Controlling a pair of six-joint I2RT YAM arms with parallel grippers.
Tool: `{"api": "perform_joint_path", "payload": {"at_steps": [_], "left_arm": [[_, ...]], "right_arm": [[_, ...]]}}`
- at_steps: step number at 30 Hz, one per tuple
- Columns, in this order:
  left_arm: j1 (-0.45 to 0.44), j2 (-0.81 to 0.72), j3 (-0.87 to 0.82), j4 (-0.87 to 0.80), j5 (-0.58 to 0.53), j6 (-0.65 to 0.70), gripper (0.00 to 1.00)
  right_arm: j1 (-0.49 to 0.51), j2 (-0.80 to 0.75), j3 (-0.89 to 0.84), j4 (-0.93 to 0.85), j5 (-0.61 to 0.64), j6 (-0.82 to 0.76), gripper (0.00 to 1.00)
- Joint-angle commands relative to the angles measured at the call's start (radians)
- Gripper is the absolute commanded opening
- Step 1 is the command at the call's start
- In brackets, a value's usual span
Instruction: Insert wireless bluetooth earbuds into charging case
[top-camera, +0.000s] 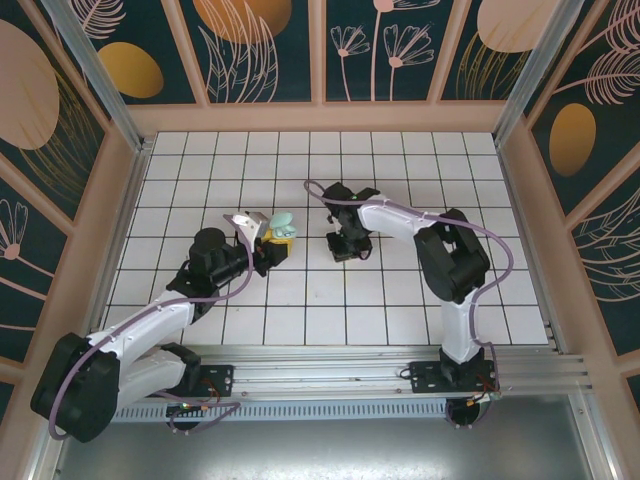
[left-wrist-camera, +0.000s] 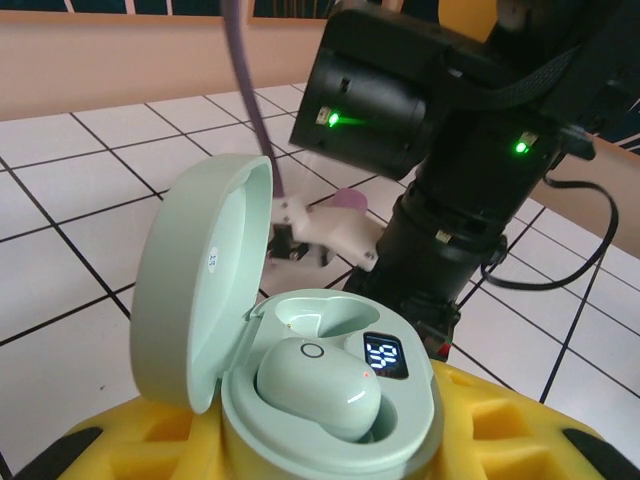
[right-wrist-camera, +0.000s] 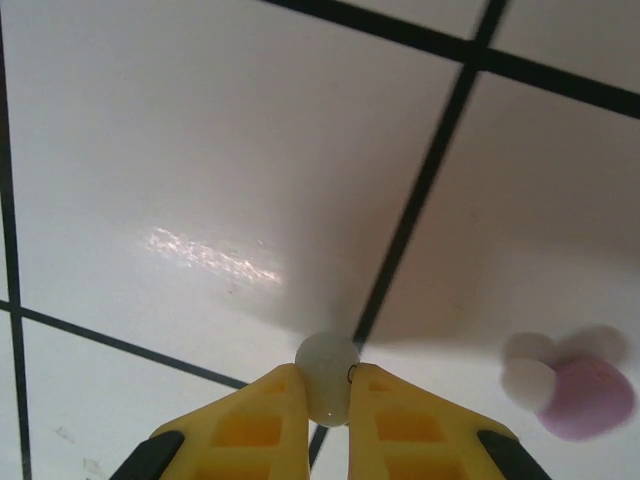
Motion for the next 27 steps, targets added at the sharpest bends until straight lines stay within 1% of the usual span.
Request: {"api": "perform_joint_path", "payload": {"at_steps": [1,9,13,21,27], "left_arm": [[-0.006,-0.005,0.025,0.029,-0.002,0.028,0.18],[-0.007,-0.019,0.025,-0.008,-0.019,0.049,0.18],[-0.006,-0.018,0.026,-0.008,-0.021,0.051,0.18],[-0.009,-0.022,0.024,-0.014,-0.024,0.046,0.18],[-0.008,-0.031,0.015,-0.016,-0.027,0.044,0.19]], "right_arm": [[0.015,0.038,0.033,-0.04,0.017,-0.028,0.12],[0.014,0.052,0.021,-0.004,0.013,-0.016,0.19],[0.013,0.051,0.012,0.012,0.011,-0.01,0.2],[0.008,0.052,0.007,0.038,-0.005,0.001,0.19],[0.009,0.028,0.002,0.042,0.003,0.008,0.13]]}}
